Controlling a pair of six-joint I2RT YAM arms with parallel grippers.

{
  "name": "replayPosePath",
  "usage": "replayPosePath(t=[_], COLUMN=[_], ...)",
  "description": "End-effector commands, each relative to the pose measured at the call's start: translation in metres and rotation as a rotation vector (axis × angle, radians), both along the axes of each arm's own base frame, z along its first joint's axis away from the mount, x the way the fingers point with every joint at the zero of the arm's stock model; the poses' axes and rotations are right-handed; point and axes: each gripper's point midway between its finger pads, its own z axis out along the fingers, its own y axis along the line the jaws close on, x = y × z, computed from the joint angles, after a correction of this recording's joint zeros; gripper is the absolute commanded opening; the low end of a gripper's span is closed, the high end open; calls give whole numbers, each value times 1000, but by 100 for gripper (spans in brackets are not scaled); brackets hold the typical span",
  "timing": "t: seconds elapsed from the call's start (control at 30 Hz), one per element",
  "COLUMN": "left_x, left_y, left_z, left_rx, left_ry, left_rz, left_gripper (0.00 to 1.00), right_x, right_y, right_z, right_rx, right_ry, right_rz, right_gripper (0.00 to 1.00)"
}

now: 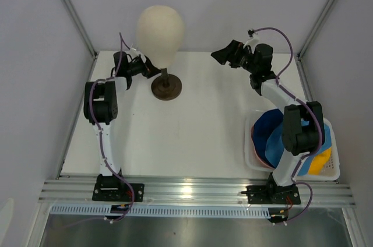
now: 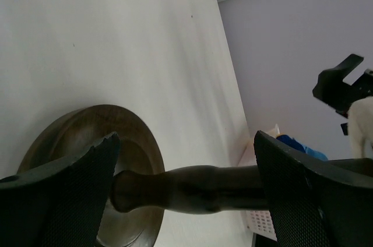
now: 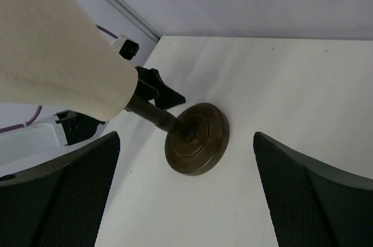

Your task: Stack the hats

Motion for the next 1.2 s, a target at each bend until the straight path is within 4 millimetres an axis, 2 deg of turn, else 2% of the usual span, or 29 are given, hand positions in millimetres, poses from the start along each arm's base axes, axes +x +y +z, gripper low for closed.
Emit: replayPosePath(t=[0.0, 0.03, 0.07, 0.13, 0.17, 0.27, 0.43, 0.63, 0.67, 0.73, 0.77, 0.83, 0.9, 0.93, 0.97, 1.0, 1.03, 1.07, 1.1, 1.17], left_x=[-32, -36, -45, -57, -66, -82, -104, -124, -135, -140, -146, -164, -177, -187, -190, -190, -202, -206, -210, -220], left_y=[-36, -39, -43, -46, -49, -55, -68, -92, -94, -94, -95, -92, -92, -91, -92, -90, -88, -89, -87, -86], left_z=[27, 31, 24, 31, 26, 36, 39, 39, 35, 37, 34, 26, 32, 24, 26, 26, 21, 23, 20, 23], left_rx=[-11, -12, -19, -32, -55, -103, -141, -130, -131, -133, -133, -133, -141, -137, -135, -135, -130, -132, -130, -127], left_ry=[-99, -117, -93, -132, -98, -157, -176, -175, -166, -170, -164, -136, -159, -136, -151, -152, -134, -148, -139, -155], left_rz=[-111, -109, -108, -114, -115, -127, -145, -180, -181, -167, -155, -135, -107, -93, -84, -55, -48, -46, -35, -26], left_gripper=[99, 99, 99, 99, 99, 99, 99, 99, 99, 99, 98, 98, 98, 98, 98, 98, 98, 98, 98, 98], right_x=[-7, -8, -9, -13, -14, -17, -21, -38, -43, -50, -53, -64, -72, -77, -79, -84, -87, -89, -91, -93], right_y=[9, 12, 13, 21, 24, 34, 53, 85, 91, 95, 96, 100, 104, 105, 105, 106, 107, 106, 105, 103], right_z=[39, 38, 37, 29, 28, 21, -8, -36, -39, -44, -39, -44, -36, -39, -38, -34, -33, -39, -34, -40], right_rx=[54, 54, 52, 34, 32, 35, 30, 64, 83, 105, 124, 161, 206, 212, 218, 221, 218, 207, 203, 172], right_ry=[-91, -88, -89, -81, -78, -62, 5, 97, 123, 148, 139, 179, 189, 205, 209, 208, 212, 235, 228, 245], right_rz=[14, 12, 9, 12, 13, 25, 51, 138, 151, 171, 178, 200, 220, 231, 234, 242, 245, 238, 234, 213], right_gripper=[99, 100, 99, 99, 99, 99, 99, 99, 100, 99, 99, 99, 100, 100, 99, 100, 100, 100, 99, 100])
